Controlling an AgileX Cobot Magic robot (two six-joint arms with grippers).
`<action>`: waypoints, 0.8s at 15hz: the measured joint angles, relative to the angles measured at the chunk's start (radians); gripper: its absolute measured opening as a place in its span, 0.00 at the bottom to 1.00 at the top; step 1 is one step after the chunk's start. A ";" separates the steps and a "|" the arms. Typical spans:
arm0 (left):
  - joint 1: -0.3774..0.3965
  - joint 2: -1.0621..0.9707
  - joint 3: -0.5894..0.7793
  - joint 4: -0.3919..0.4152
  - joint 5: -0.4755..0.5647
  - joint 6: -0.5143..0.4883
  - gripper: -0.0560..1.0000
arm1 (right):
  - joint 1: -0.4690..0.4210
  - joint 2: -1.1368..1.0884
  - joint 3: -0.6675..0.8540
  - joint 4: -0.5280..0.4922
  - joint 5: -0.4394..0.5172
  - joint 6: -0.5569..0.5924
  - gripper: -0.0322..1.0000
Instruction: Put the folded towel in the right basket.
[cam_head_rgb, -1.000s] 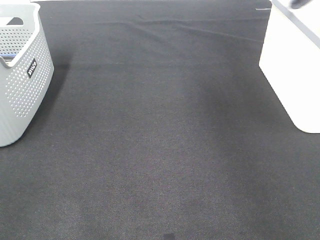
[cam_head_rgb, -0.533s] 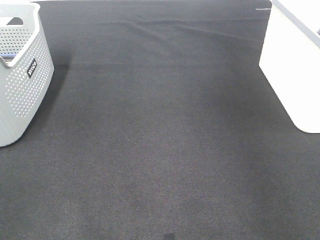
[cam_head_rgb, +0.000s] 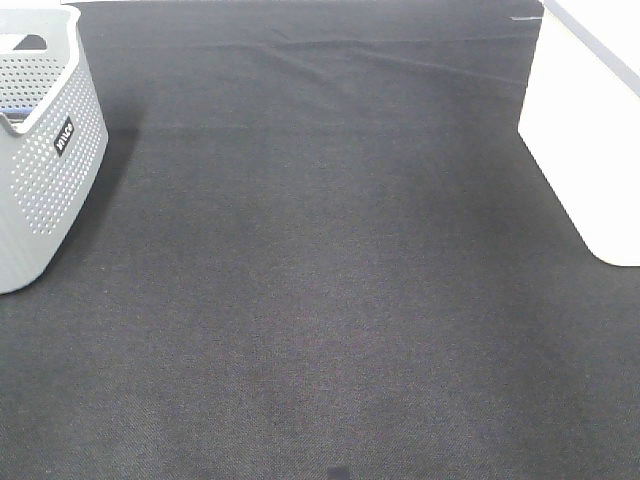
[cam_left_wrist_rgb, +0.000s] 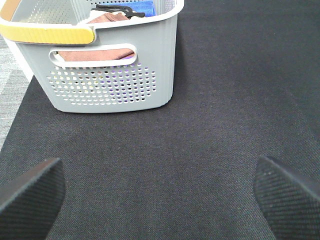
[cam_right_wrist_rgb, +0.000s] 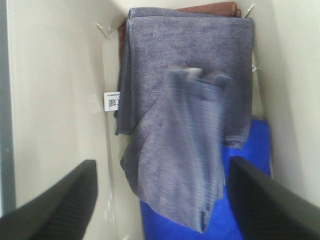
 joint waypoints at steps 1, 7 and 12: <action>0.000 0.000 0.000 0.000 0.000 0.000 0.98 | 0.000 0.000 0.000 0.000 0.000 0.000 0.70; 0.000 0.000 0.000 0.000 0.000 0.000 0.98 | 0.111 -0.070 -0.001 0.006 0.000 0.001 0.74; 0.000 0.000 0.000 0.000 0.000 0.000 0.98 | 0.207 -0.247 0.065 0.006 -0.001 0.030 0.74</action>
